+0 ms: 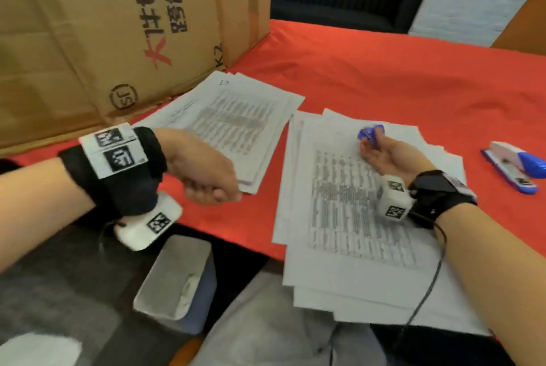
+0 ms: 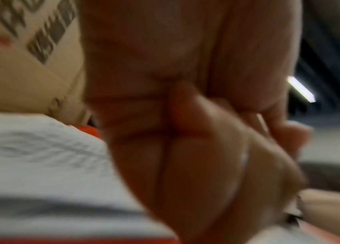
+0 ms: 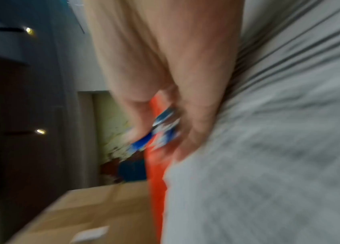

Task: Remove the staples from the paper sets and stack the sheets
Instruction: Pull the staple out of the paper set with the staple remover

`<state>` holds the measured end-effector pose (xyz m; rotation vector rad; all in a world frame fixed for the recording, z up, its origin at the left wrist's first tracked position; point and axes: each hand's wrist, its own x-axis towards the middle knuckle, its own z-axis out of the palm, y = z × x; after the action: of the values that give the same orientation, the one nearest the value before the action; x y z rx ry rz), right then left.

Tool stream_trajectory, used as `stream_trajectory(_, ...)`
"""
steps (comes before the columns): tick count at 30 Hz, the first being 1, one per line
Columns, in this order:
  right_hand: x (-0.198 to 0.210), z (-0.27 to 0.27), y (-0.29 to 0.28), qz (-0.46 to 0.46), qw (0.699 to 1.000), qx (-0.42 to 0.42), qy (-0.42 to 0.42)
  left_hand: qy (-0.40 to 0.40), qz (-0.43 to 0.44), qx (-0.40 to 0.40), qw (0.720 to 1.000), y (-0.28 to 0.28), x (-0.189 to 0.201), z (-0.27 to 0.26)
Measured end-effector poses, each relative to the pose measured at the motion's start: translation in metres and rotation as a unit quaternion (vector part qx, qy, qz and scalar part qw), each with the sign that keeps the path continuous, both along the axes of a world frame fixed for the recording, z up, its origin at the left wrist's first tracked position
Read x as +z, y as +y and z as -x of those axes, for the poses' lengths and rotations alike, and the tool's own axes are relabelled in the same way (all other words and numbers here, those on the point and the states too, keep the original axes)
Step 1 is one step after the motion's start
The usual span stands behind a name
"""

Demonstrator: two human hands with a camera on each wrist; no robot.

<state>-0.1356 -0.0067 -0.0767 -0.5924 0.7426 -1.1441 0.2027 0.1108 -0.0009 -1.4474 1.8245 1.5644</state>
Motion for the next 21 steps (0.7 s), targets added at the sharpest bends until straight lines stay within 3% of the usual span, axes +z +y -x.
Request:
stream_trajectory(2,-0.012,0.013,0.002,0.011,0.999,-0.006,-0.036,-0.101,-0.061,-0.029,0.993,0.024,-0.022,-0.026)
stream_trajectory(4,-0.014,0.016,-0.004,0.002,1.000,-0.029,-0.008,-0.188,-0.085,-0.036,0.978,0.043,-0.052,-0.048)
stream_trajectory(7,-0.015,0.009,-0.002,0.018,0.998,-0.033,0.057,-0.272,-0.008,0.005,0.962,0.056,-0.101,-0.075)
stream_trajectory(10,-0.012,0.006,0.006,0.035,0.997,-0.016,0.072,-0.317,0.096,0.020,0.943,0.060,-0.126,-0.080)
stream_trajectory(13,-0.010,0.005,0.008,0.027,0.998,-0.047,0.039,-0.333,0.127,-0.051,0.933,0.057,-0.118,-0.065)
stream_trajectory(17,-0.012,0.006,0.008,0.024,0.997,-0.067,0.008,-0.305,0.043,-0.123,0.943,0.051,-0.076,-0.025)
stream_trajectory(21,-0.011,0.012,0.009,0.025,0.997,-0.077,-0.014,-0.178,0.077,-0.169,0.966,0.032,-0.013,0.027)
